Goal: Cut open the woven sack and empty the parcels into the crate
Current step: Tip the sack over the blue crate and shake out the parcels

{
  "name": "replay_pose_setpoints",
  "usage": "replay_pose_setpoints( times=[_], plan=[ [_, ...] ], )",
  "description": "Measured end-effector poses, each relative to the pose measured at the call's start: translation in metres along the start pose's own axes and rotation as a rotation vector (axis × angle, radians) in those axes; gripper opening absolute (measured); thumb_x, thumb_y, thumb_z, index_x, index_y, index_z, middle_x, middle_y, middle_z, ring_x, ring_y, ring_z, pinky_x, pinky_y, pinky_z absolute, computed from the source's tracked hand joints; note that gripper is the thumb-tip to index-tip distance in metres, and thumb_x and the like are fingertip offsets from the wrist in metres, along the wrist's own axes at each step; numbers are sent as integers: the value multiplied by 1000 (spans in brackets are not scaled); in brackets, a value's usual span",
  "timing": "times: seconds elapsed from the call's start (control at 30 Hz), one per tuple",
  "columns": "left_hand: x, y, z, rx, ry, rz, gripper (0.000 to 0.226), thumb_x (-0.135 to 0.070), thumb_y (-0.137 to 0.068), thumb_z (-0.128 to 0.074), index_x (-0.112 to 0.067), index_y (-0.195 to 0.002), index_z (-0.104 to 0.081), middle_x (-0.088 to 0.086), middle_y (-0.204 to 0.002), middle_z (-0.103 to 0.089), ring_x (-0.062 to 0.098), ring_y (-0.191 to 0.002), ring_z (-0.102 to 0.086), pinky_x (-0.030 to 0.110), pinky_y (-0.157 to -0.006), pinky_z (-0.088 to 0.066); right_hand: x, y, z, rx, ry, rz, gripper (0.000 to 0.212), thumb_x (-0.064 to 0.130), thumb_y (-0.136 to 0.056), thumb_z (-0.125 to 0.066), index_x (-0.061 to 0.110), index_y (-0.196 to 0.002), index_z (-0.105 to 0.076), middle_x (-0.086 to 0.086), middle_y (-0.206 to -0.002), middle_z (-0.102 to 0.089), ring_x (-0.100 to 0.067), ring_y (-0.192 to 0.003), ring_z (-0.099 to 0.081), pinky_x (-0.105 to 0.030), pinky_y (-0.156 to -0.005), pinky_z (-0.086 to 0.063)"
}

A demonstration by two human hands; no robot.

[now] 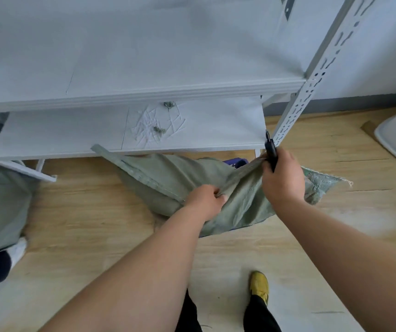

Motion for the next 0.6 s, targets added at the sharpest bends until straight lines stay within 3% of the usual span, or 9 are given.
replay_pose_setpoints(
  times=[0.13,0.27,0.33,0.4,0.43,0.53,0.6],
  plan=[
    [-70,18,-13,130,160,-83,37,-45,-93,-51,-14,-107,-65,7,-96,-66,26,-93,-61,32,-77,-44,-11,-26,48,-137,-18,-28,12,15,-95,-46,11,-104,-53,-8,-111,-55,-23,-79,-42,-35,-64,-33],
    [-94,27,-17,204,51,-69,34,-46,-90,-57,-14,-98,-61,6,-92,-63,22,-84,-58,30,-68,-43,-32,-26,66,-97,25,-38,10,15,-96,-46,12,-102,-53,-9,-109,-56,-24,-76,-44,-35,-62,-34],
    [-85,31,-21,216,48,8,47,-41,-83,-68,-12,-118,-60,6,-110,-64,25,-100,-60,35,-84,-48,-36,-21,63,-4,53,-22,15,16,-96,-46,11,-107,-54,-10,-110,-56,-24,-78,-45,-35,-63,-36],
    [-68,34,-22,162,-90,102,70,-34,-78,-76,-14,-138,-47,9,-132,-56,29,-118,-55,37,-99,-45,-33,-19,59,78,56,0,17,16,-95,-47,12,-111,-55,-9,-111,-56,-24,-79,-46,-34,-64,-38],
    [-58,34,-20,100,-198,143,69,-30,-78,-75,-15,-139,-46,9,-135,-54,29,-121,-54,35,-99,-45,-30,-19,57,111,57,23,18,15,-95,-48,13,-111,-56,-8,-110,-55,-23,-79,-46,-34,-64,-38],
    [-33,37,-8,-83,-412,263,40,-20,-87,-62,-20,-127,-57,6,-128,-59,27,-117,-55,37,-96,-42,-16,-19,52,191,57,128,16,14,-93,-51,15,-108,-56,-5,-107,-54,-22,-80,-48,-35,-65,-40],
    [-15,39,-2,-125,-510,303,37,-15,-90,-54,-26,-125,-57,2,-127,-58,26,-120,-51,42,-103,-32,-9,-19,52,194,22,154,15,14,-93,-52,15,-107,-56,-5,-107,-54,-22,-81,-49,-35,-66,-41]
  ],
)
Point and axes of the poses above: each hand's wrist, its own y-axis away from the middle knuckle, its own z-axis out of the back of the hand, x = y × z, the point moved 1 cm from there along -y, towards the middle knuckle
